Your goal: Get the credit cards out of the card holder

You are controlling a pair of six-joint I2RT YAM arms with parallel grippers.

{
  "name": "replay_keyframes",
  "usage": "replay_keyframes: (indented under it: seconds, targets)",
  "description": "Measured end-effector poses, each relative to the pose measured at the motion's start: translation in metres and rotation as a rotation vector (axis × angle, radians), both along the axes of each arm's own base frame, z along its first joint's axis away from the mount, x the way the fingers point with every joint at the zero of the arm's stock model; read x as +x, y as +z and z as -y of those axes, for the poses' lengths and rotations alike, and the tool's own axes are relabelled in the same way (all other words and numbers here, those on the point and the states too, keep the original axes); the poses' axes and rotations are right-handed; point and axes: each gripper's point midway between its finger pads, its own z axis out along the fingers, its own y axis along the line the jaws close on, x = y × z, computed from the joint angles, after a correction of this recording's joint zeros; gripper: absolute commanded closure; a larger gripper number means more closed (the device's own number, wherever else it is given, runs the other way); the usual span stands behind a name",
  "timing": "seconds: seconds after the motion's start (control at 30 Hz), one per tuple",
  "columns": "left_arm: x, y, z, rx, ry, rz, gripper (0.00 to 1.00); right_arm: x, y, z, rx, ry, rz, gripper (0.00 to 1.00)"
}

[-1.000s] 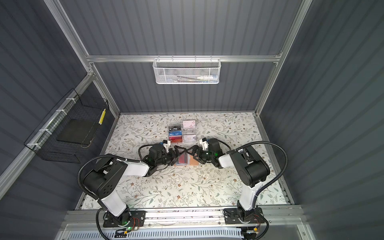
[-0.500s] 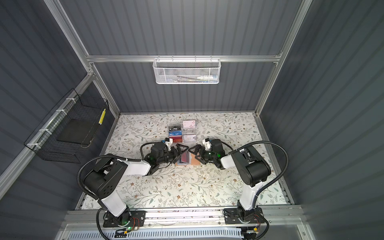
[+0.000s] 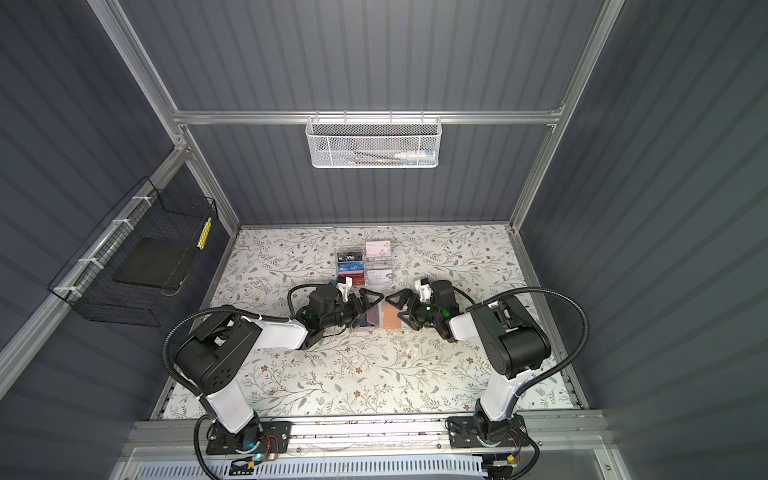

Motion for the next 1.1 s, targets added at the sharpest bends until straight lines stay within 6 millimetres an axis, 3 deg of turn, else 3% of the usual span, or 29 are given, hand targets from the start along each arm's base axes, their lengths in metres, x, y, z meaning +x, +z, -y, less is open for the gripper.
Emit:
replay_keyframes:
  seconds: [0.33,0.5,0.73,1.1]
  targets:
    - [0.002,0.001,0.013,-0.003,-0.015,0.008,0.00,0.002,-0.001,0.023,0.026,-0.078,-0.032,0.01]
    - [0.003,-0.005,0.017,0.008,-0.013,0.002,0.00,0.005,0.010,0.034,0.039,-0.108,-0.008,0.01]
    - [0.008,-0.010,0.021,0.018,0.001,0.002,0.00,0.008,0.029,0.038,0.040,-0.122,0.048,0.01]
    - [0.010,-0.008,0.021,0.015,0.022,0.012,0.00,0.008,0.028,0.044,0.041,-0.132,0.043,0.01]
